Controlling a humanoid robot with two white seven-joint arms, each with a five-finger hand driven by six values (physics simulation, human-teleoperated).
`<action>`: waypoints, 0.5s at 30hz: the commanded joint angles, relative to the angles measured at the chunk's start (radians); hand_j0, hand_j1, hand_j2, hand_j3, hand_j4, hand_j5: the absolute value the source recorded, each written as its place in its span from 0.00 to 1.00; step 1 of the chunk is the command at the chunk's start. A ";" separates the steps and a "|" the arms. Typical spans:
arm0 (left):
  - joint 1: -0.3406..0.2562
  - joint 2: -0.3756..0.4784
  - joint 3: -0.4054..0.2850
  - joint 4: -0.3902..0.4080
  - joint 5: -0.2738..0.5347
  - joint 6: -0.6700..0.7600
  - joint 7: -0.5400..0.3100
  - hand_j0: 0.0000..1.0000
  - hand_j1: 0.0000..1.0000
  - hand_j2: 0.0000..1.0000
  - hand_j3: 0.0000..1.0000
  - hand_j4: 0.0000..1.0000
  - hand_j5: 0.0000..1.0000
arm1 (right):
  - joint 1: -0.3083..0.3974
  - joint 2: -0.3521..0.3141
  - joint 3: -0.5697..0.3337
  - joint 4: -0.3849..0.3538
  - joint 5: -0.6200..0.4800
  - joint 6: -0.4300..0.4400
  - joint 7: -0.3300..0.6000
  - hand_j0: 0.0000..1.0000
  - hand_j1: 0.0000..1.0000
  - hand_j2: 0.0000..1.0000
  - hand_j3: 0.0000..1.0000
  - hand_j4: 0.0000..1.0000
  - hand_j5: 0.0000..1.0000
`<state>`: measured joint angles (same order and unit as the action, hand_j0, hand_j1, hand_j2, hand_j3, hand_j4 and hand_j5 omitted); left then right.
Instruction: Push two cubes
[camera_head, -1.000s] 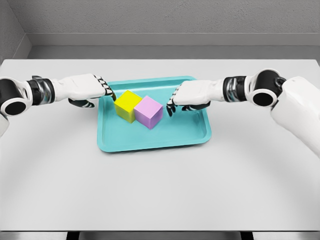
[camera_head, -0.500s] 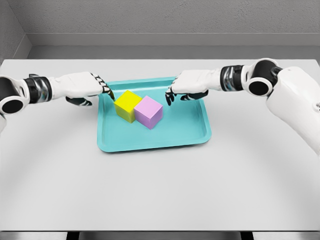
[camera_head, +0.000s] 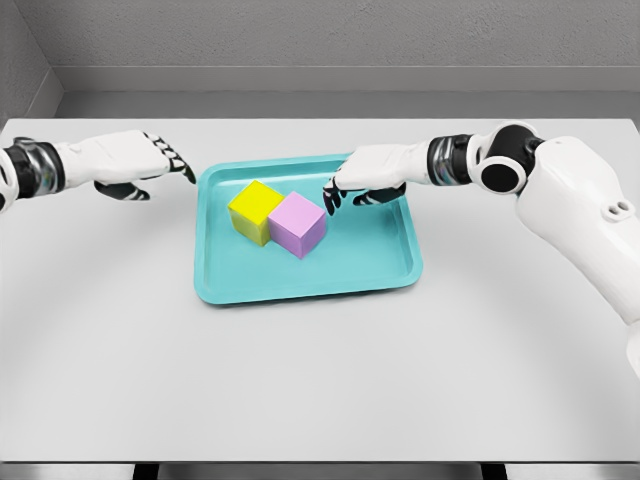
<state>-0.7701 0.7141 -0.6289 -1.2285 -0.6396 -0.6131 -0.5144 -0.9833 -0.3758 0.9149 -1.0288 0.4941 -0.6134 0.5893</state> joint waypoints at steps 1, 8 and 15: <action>0.000 0.010 0.003 -0.003 0.012 0.002 0.001 0.76 0.76 0.76 0.76 0.76 0.76 | 0.000 0.003 -0.001 0.010 -0.005 0.003 0.000 0.55 0.55 0.55 0.55 0.55 0.55; 0.000 0.011 0.005 0.000 0.012 0.002 0.001 0.76 0.76 0.76 0.76 0.76 0.76 | -0.002 0.021 -0.001 0.046 0.004 0.003 0.000 0.55 0.55 0.55 0.55 0.55 0.55; -0.006 0.057 0.020 0.038 0.058 0.002 0.001 0.77 0.77 0.77 0.77 0.77 0.77 | -0.002 0.032 0.001 0.052 0.006 0.003 0.000 0.55 0.55 0.55 0.55 0.55 0.55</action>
<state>-0.7777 0.7599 -0.6173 -1.2083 -0.5986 -0.6130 -0.5143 -0.9848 -0.3463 0.9173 -0.9781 0.5053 -0.6135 0.5894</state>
